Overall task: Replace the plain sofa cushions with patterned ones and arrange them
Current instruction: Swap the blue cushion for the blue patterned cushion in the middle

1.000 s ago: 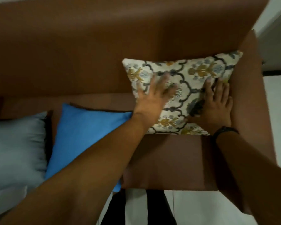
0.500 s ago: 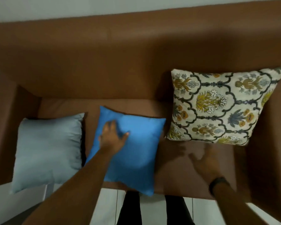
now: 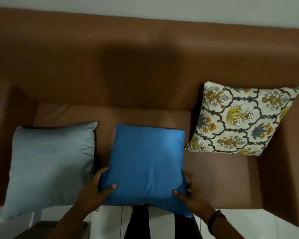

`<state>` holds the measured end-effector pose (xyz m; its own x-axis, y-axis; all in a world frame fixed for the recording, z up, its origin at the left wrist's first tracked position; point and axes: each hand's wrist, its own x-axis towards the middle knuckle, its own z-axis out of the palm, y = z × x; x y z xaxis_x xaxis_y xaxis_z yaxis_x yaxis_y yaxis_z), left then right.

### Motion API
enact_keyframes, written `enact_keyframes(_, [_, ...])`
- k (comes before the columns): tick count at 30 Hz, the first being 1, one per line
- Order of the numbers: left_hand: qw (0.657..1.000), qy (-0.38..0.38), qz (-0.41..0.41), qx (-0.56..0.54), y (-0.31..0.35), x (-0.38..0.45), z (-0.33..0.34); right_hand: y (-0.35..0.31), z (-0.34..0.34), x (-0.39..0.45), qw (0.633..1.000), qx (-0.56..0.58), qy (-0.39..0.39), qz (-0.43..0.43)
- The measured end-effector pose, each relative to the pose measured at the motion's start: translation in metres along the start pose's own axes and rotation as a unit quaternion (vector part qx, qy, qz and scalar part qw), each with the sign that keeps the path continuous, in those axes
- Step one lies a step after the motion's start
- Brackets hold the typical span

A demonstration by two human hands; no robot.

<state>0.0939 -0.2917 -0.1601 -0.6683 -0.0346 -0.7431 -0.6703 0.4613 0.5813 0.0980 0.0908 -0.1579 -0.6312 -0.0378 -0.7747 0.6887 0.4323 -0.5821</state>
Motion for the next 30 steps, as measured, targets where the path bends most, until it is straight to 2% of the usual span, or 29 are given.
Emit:
enact_keyframes(4, [0.997,0.023,0.018,-0.076,0.052,-0.015,-0.041,-0.055,-0.046,-0.023,0.994,0.102,-0.019,0.043])
enact_keyframes(10, [0.983,0.017,0.013,-0.181,0.143,0.016,-0.085,-0.146,-0.09,0.001,0.963,0.258,0.023,0.073])
enact_keyframes(20, [0.986,0.03,0.042,-0.16,0.235,0.131,-0.082,-0.243,-0.099,0.116,0.958,0.264,0.112,0.019])
enact_keyframes(22, [0.986,0.033,0.054,-0.152,0.241,0.152,-0.075,-0.253,-0.1,0.133,0.965,0.242,0.103,-0.004])
enact_keyframes(24, [0.989,0.087,0.085,-0.086,0.238,0.169,-0.06,-0.25,-0.097,0.148,0.969,0.213,0.115,-0.04])
enact_keyframes(26, [0.974,0.176,0.131,0.047,0.224,0.169,-0.038,-0.231,-0.086,0.152,0.961,0.094,0.231,-0.117])
enact_keyframes(28, [0.923,0.249,0.212,0.203,0.206,0.155,-0.012,-0.207,-0.066,0.143,0.91,-0.117,0.325,-0.229])
enact_keyframes(29, [0.887,0.259,0.265,0.277,0.2,0.148,0.002,-0.197,-0.055,0.138,0.881,-0.216,0.32,-0.273])
enact_keyframes(30, [0.851,0.249,0.315,0.338,0.196,0.143,0.015,-0.189,-0.042,0.134,0.854,-0.307,0.284,-0.309])
